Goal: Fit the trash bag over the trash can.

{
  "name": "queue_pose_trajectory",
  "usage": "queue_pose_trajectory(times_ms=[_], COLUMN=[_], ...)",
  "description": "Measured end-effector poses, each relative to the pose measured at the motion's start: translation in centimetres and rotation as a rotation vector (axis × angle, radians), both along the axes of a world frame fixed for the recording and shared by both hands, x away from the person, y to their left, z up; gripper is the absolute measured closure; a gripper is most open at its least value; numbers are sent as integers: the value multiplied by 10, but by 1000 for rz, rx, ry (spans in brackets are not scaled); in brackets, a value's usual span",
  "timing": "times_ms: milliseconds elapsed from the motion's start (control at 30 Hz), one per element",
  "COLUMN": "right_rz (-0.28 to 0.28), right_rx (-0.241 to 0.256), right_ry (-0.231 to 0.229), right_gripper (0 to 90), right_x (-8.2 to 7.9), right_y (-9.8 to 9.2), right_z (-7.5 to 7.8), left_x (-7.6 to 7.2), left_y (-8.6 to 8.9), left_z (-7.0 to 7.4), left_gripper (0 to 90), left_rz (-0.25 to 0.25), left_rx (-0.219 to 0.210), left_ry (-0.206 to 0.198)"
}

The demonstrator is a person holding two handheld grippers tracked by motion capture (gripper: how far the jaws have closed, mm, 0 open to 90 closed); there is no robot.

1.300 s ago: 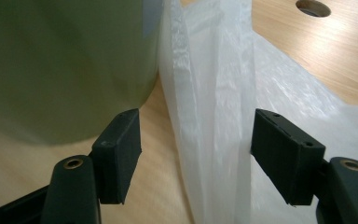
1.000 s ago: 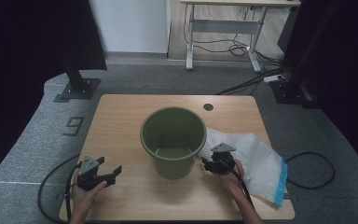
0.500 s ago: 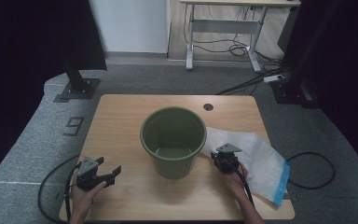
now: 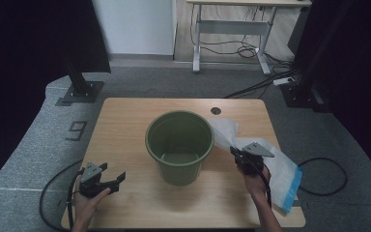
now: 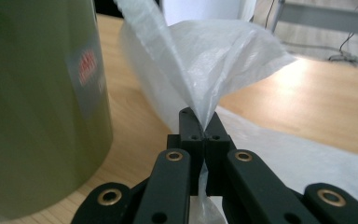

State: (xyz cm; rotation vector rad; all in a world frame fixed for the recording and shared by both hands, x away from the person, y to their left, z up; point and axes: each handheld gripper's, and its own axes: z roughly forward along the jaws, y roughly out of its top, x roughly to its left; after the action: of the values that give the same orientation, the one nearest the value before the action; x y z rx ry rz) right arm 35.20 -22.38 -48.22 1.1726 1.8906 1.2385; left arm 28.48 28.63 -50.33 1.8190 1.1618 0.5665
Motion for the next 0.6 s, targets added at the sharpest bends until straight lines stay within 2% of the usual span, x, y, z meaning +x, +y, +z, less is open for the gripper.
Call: queue_pose_trajectory(times_ms=[200,433,500,600], right_rz=[-5,-28,-32,-57], right_rx=[69,111,115,148], right_ry=[-63,-139,-146,-187], right_gripper=[887,887,887,888], right_x=[-12,-22,-23,-30], right_y=[-10,-22,-24,-36], right_z=[24,44,47,59], left_x=[0,1,1,1], left_y=[3,-1,-1,-2], left_z=[0,-1,-1,-2], left_gripper=[157,157,156,157], left_rz=[5,-2,-3,-4], left_rx=[-6,4,4,6], left_ry=[1,6,7,9])
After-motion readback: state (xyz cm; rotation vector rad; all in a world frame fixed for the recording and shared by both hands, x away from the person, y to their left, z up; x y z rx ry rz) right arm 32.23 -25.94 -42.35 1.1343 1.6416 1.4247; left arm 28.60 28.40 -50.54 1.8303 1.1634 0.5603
